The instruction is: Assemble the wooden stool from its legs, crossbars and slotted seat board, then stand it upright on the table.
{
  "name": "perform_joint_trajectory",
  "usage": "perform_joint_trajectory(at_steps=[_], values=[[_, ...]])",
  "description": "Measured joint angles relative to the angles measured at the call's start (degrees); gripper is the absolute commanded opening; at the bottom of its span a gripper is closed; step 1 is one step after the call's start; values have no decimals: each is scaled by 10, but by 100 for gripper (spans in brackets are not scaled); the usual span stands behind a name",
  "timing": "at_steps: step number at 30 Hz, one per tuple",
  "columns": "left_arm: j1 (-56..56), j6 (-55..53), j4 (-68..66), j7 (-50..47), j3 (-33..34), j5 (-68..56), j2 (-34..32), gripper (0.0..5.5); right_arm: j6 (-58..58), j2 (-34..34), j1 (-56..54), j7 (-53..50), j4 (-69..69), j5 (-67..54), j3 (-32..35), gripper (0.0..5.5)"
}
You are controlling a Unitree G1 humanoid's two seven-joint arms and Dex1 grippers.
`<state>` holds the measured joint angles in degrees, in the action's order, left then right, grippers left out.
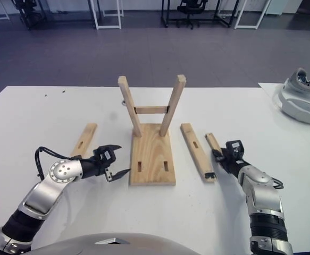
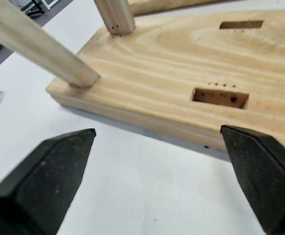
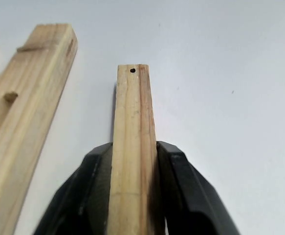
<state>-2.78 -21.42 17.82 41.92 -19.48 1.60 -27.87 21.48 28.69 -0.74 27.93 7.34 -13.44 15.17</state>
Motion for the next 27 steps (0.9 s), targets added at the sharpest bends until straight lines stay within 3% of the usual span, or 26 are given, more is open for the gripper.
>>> perform_joint_trajectory(at_steps=[2,4,6,10,12,15,27], values=[[-3,-4,3,-10,26,-8,0,472,-23,2,-4,41,-67,-33,4,132],[-50,-22,12,-50,111,-46,17,472,-20,1,-18,75,-208,-115,5,132],[-116,-64,57,-91,187,-153,79,472,-12,-1,-77,66,-303,-138,-15,132],[-246,-150,117,-180,270,-438,216,401,-44,-43,-214,50,-381,-44,-190,132],[-266,-170,114,-218,292,-497,234,373,-77,-62,-238,34,-374,4,-230,132],[-277,-188,106,-273,315,-573,245,301,-111,-82,-246,-7,-346,50,-235,132],[-271,-190,104,-362,307,-638,255,88,-159,-89,-260,-10,-325,112,-249,132]])
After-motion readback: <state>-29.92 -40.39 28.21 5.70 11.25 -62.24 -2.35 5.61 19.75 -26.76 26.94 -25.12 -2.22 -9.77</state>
